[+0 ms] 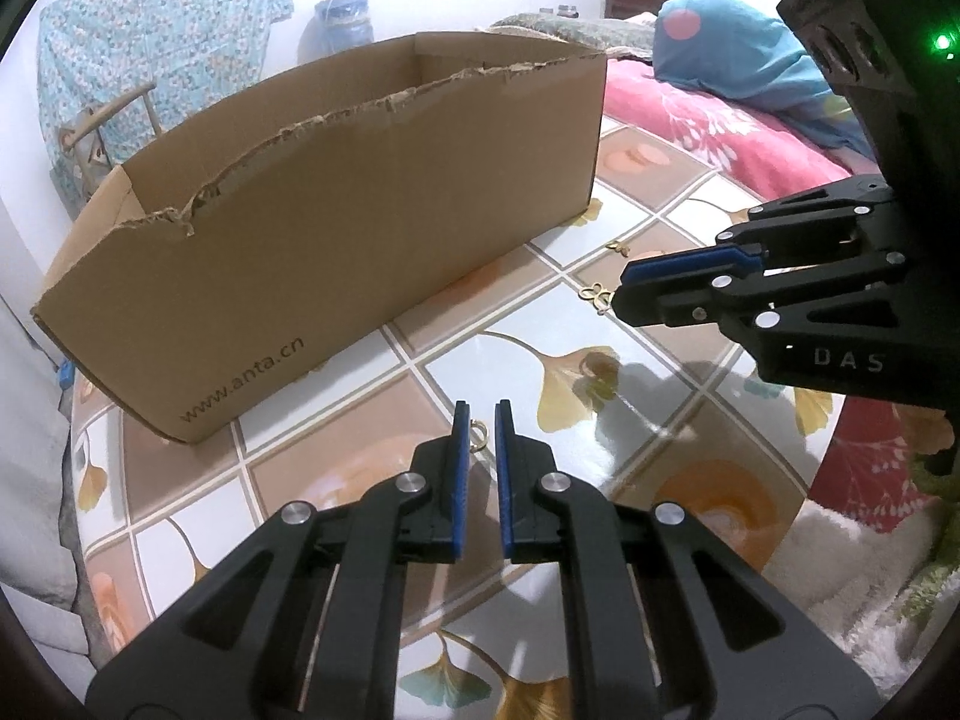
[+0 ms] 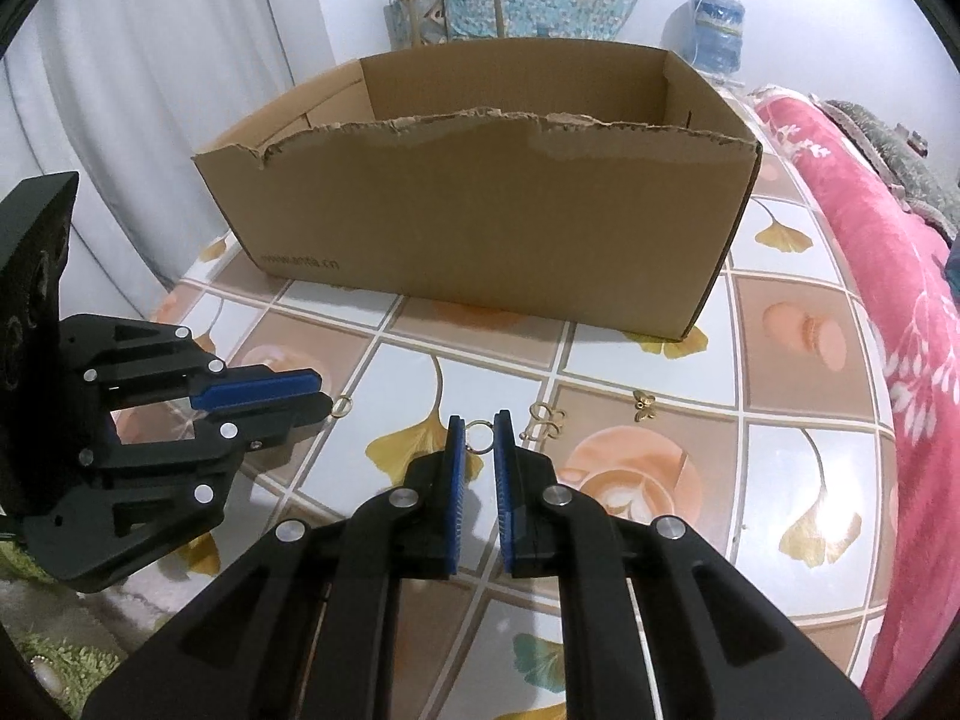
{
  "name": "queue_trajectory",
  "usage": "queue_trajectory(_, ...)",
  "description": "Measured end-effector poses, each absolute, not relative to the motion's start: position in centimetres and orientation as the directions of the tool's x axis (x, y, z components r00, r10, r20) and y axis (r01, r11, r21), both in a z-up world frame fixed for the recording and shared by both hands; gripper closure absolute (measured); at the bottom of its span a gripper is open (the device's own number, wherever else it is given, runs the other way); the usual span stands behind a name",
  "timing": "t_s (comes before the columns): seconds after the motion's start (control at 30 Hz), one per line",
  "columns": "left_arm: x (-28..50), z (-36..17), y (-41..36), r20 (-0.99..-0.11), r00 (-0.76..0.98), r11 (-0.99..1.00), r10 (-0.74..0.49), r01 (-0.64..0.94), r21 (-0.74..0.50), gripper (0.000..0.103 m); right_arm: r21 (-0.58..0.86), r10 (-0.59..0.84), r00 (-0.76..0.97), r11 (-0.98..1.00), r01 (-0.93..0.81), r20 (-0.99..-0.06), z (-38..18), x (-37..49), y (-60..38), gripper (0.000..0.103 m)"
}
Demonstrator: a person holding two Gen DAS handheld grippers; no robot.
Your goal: Organize jewelry
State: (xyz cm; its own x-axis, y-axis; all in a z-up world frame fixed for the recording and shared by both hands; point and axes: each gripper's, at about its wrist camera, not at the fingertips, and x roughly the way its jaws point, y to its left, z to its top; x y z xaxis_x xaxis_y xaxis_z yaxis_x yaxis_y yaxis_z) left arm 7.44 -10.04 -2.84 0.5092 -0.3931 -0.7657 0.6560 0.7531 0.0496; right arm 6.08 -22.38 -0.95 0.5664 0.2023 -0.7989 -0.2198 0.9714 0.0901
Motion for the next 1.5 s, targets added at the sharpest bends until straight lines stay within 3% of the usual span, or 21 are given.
queue_trajectory(0.17, 7.6, -3.5, -10.1, -0.793, 0.484, 0.748, -0.371, 0.662, 0.055, 0.095, 0.097, 0.209, 0.557, 0.97, -0.224, -0.804, -1.3, 6.4, -22.2, 0.093)
queue_trajectory(0.27, 7.7, -3.9, -10.3, -0.802, 0.477, 0.751, -0.36, 0.658, 0.054, 0.087, 0.101, 0.214, 0.552, 0.968, -0.228, -0.806, -1.5, 6.6, -22.2, 0.093)
queue_trajectory(0.83, 8.7, -4.4, -10.1, -0.801, 0.468, 0.765, -0.374, 0.644, 0.018, 0.086, 0.113, 0.221, 0.542, 0.968, -0.225, -0.81, -2.1, 7.1, -22.4, 0.093)
queue_trajectory(0.97, 8.7, -4.4, -9.9, -0.799, 0.469, 0.764, -0.377, 0.645, 0.018, 0.093, 0.115, 0.223, 0.546, 0.968, -0.224, -0.807, -2.0, 7.1, -22.4, 0.093)
queue_trajectory(1.2, 8.7, -4.4, -9.9, -0.793, 0.472, 0.766, -0.385, 0.642, 0.01, 0.095, 0.119, 0.222, 0.553, 0.969, -0.216, -0.803, -1.6, 6.8, -22.6, 0.093)
queue_trajectory(1.27, 8.6, -4.2, -9.8, -0.791, 0.471, 0.767, -0.39, 0.642, 0.005, 0.103, 0.12, 0.223, 0.556, 0.969, -0.215, -0.801, -1.5, 6.7, -22.6, 0.093)
queue_trajectory(1.5, 8.5, -4.3, -9.7, -0.793, 0.472, 0.771, -0.386, 0.637, 0.004, 0.103, 0.118, 0.222, 0.562, 0.969, -0.216, -0.797, -1.1, 6.4, -22.7, 0.093)
